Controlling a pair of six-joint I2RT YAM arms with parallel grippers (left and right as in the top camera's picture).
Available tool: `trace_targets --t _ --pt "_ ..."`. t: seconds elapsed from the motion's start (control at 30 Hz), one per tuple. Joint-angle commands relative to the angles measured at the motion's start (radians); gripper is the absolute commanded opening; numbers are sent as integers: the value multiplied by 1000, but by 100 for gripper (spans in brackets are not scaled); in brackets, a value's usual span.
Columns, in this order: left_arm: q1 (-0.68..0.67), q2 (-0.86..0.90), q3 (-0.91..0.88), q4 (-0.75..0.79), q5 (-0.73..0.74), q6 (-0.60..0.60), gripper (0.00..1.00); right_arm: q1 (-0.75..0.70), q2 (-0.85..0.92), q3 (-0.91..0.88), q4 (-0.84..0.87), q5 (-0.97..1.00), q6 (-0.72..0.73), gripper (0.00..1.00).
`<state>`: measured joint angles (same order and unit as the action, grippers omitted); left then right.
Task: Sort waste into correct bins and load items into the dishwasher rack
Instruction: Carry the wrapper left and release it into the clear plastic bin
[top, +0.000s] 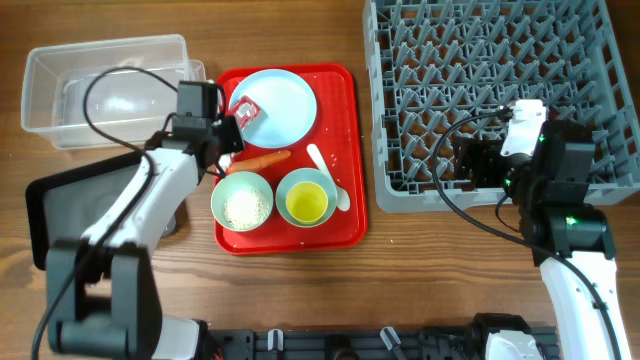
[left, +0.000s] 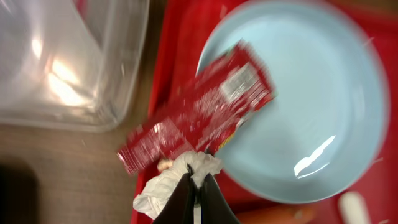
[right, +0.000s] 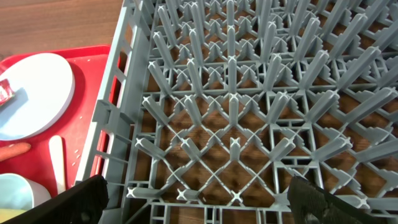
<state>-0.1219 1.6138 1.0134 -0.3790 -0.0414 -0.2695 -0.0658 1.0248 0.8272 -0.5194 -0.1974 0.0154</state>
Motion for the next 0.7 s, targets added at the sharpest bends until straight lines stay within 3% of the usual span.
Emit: trace_targets --t 0.0,0.23,0.3,0.33,0.47,0.67 --pt "51 -138 70 49 -82 0 4 4 6 24 5 14 14 95" --pt "228 -136 70 194 -113 -9 6 4 6 24 5 14 14 95" --pt "262 -111 70 233 -113 -9 13 4 6 24 5 14 14 95" --pt "278 -93 70 256 -113 -9 28 4 6 24 5 14 14 95" --pt "302 -48 70 309 -89 -8 38 4 6 24 5 14 14 95" --pt "246 -74 71 298 116 -8 41 4 6 24 4 14 14 95"
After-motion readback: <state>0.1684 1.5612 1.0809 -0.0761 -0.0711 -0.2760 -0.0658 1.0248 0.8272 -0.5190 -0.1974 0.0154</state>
